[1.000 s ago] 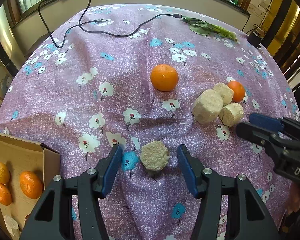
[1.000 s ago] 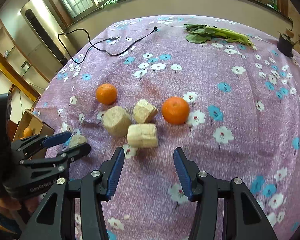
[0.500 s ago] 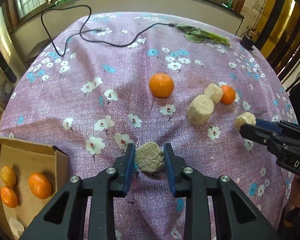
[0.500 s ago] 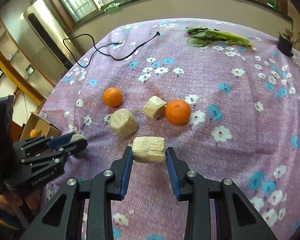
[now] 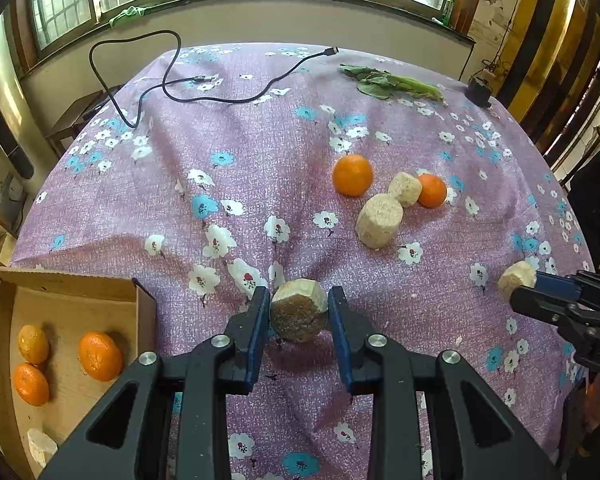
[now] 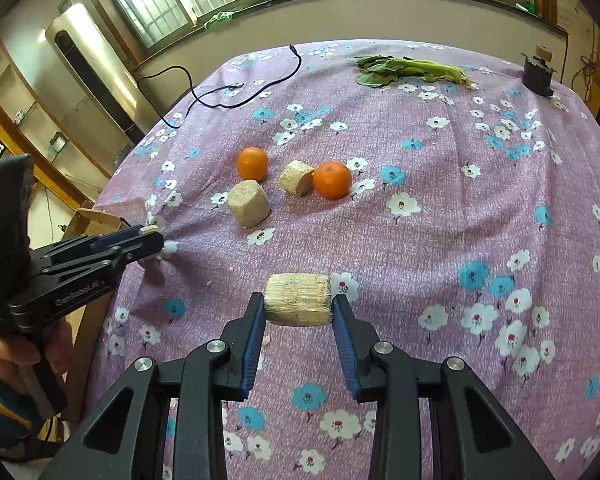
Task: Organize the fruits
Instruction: 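Lift the slice and cylinder off the cloth with both grippers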
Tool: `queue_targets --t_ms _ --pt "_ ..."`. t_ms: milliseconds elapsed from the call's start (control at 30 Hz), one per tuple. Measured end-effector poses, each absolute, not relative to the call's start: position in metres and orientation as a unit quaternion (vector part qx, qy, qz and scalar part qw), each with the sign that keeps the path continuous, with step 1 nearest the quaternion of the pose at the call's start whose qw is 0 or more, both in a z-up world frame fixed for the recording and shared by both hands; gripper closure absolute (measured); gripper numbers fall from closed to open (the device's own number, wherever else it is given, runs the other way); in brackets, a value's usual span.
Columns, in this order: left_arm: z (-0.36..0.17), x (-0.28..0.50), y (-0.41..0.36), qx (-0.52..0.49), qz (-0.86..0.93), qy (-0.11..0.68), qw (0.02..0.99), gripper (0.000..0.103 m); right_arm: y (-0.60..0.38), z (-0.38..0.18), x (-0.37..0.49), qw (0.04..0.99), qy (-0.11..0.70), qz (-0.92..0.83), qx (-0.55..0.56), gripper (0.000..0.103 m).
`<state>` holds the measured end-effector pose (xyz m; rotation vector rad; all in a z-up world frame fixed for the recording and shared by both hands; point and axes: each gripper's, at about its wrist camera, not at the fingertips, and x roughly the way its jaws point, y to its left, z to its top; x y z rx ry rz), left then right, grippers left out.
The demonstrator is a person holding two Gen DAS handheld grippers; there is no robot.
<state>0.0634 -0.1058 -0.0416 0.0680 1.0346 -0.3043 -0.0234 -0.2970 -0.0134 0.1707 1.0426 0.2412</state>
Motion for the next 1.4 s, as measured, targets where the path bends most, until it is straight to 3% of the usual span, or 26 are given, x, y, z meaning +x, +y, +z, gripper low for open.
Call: queue_targets --t_ms 333,400,567,633,667,700,767,1067,1133,1167,1400 --pt "-0.03 0.041 -0.113 0.044 -0.191 0.458 0.867 0.073 -0.304 -0.012 -0.031 0.858 0.495 0.106 0.088 0.067" --pt "-0.034 0.041 -0.116 0.052 -0.194 0.468 0.861 0.101 -0.304 -0.012 -0.03 0.857 0.496 0.106 0.089 0.067" --pt "-0.036 0.051 -0.127 0.054 -0.2 0.475 0.856 0.103 -0.302 -0.015 -0.026 0.854 0.501 0.11 0.085 0.067" --pt "-0.034 0.057 -0.13 0.048 -0.201 0.473 0.857 0.099 -0.301 -0.016 -0.023 0.853 0.503 0.113 0.086 0.067" --pt "-0.033 0.062 -0.134 0.047 -0.201 0.473 0.857 0.085 -0.302 -0.017 -0.022 0.852 0.504 0.113 0.086 0.067" --pt "-0.032 0.066 -0.136 0.048 -0.197 0.469 0.86 0.063 -0.303 -0.018 -0.021 0.851 0.505 0.113 0.087 0.067" --pt "-0.029 0.074 -0.142 0.046 -0.199 0.459 0.864 0.049 -0.304 -0.019 -0.018 0.851 0.506 0.114 0.087 0.067" --pt "-0.059 0.118 -0.18 0.069 -0.206 0.488 0.845 0.049 -0.313 -0.027 -0.007 0.847 0.511 0.112 0.096 0.067" --pt "-0.068 0.12 -0.19 0.084 -0.211 0.494 0.84 0.068 -0.313 -0.028 -0.006 0.847 0.511 0.112 0.097 0.067" --pt "-0.072 0.121 -0.193 0.094 -0.208 0.497 0.837 0.071 -0.313 -0.027 -0.005 0.847 0.511 0.112 0.097 0.067" --pt "-0.056 0.108 -0.174 0.069 -0.203 0.498 0.84 0.071 -0.308 -0.018 -0.007 0.851 0.503 0.119 0.091 0.067"
